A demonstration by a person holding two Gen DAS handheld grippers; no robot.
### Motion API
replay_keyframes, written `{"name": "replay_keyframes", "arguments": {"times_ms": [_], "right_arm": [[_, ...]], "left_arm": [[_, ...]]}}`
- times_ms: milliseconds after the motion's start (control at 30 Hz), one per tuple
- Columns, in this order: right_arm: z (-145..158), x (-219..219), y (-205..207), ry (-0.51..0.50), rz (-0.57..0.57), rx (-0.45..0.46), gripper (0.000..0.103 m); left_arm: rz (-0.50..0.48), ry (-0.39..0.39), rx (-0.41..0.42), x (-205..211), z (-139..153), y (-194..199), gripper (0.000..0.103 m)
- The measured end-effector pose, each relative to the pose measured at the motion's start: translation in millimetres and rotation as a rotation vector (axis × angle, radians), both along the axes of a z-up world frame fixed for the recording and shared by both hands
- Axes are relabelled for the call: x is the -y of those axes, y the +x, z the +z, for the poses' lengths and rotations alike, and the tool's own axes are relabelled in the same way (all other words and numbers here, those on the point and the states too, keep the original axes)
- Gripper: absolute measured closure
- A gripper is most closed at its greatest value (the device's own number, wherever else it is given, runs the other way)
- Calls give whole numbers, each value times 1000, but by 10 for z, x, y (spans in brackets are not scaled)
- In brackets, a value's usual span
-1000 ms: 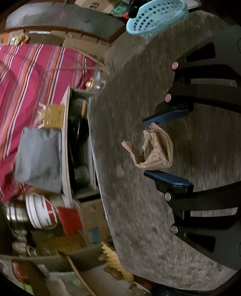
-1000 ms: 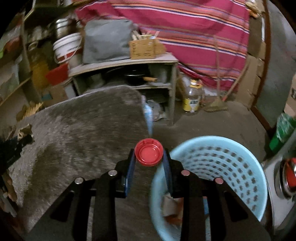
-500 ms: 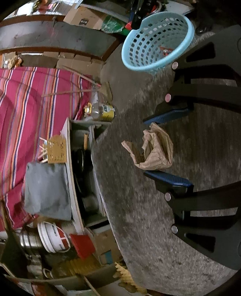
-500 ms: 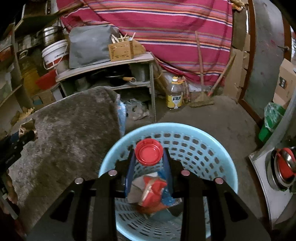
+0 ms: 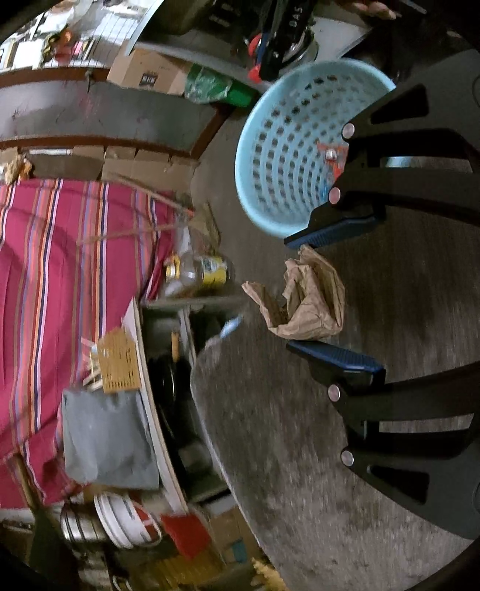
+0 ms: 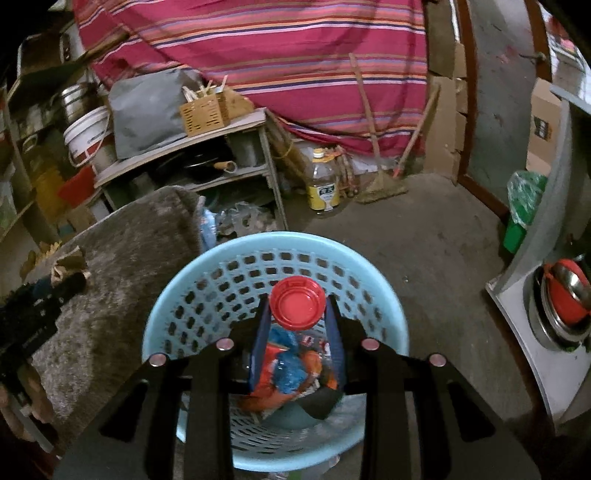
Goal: Collect trash
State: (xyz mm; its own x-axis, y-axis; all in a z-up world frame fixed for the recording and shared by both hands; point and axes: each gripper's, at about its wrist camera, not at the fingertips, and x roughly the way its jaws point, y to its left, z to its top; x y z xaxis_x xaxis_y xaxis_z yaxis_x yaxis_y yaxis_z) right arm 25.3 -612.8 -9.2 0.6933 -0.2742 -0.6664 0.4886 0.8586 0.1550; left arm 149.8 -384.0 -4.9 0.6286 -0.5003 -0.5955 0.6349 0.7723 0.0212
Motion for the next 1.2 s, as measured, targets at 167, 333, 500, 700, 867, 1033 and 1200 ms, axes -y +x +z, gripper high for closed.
{"name": "replay_keyframes", "arguments": {"times_ms": [167,333,500,700,867,1033,1200], "right_arm": [[-64,162,-98,18,-35,-2,73],[-117,218,-103,30,-41,-10,73],[-139,183,-51,34,-27,-15,73],[-168,27,112,33,17,-22,72],[-164,-152,199,17,22,12,10],[-65,-383,147,-16,30,42,4],[0,-747,69,-82,29,49,4]], "left_arm": [[-74,-5,-21,405,-51,-146,54],[-124,-8,-38,708,-93,-212,47],[-104,-22,-18,603,28,-215,22],[-9,-52,22,116,306,-148,10],[85,-61,123,-459,503,-244,5],[165,-79,175,-1067,603,-390,5],[238,-67,227,-1638,578,-600,5]]}}
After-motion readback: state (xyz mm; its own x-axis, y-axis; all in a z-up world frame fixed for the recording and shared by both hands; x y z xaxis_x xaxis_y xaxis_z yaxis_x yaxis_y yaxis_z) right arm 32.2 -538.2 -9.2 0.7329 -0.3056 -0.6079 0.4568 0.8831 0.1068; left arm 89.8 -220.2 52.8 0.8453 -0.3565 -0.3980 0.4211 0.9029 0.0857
